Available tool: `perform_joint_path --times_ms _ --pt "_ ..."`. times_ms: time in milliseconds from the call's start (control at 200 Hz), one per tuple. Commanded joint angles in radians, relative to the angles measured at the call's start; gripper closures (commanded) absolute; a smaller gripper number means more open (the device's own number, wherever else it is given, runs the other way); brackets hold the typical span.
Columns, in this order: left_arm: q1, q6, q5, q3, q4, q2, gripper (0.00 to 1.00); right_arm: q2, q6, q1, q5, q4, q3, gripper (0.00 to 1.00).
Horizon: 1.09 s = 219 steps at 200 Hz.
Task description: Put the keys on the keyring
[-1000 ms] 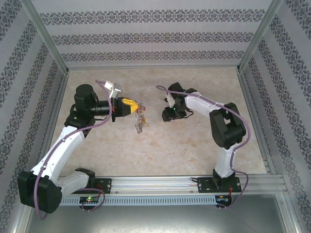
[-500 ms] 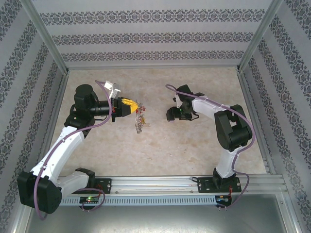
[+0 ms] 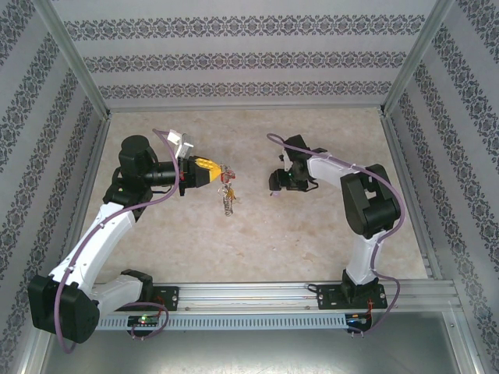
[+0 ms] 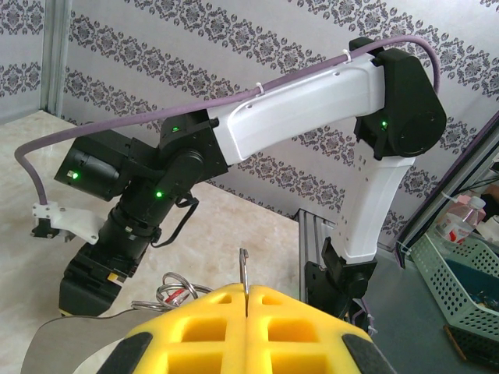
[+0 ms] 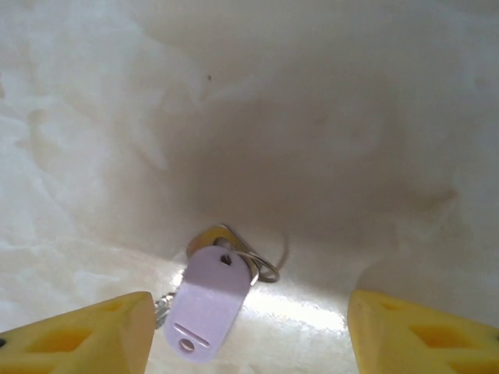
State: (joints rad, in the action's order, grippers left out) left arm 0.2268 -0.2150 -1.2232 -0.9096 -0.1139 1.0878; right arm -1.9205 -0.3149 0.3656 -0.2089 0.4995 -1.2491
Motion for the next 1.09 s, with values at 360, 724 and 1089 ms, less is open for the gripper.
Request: perform_joint_path --times_ms 360,724,1089 --pt "-0.010 0.005 -0.025 0.001 -0.056 -0.031 1.00 -0.082 0.001 0.114 0.030 0.060 -0.086 0.38" --pt "-0.010 0.009 -0.022 0.001 -0.055 -0.024 1.00 -0.058 -0.083 0.171 -0.014 -0.001 -0.048 0.42" --pt "-0.010 0.010 -0.019 0.003 -0.056 -0.017 1.00 -0.051 -0.144 0.230 -0.065 -0.047 -0.027 0.43"
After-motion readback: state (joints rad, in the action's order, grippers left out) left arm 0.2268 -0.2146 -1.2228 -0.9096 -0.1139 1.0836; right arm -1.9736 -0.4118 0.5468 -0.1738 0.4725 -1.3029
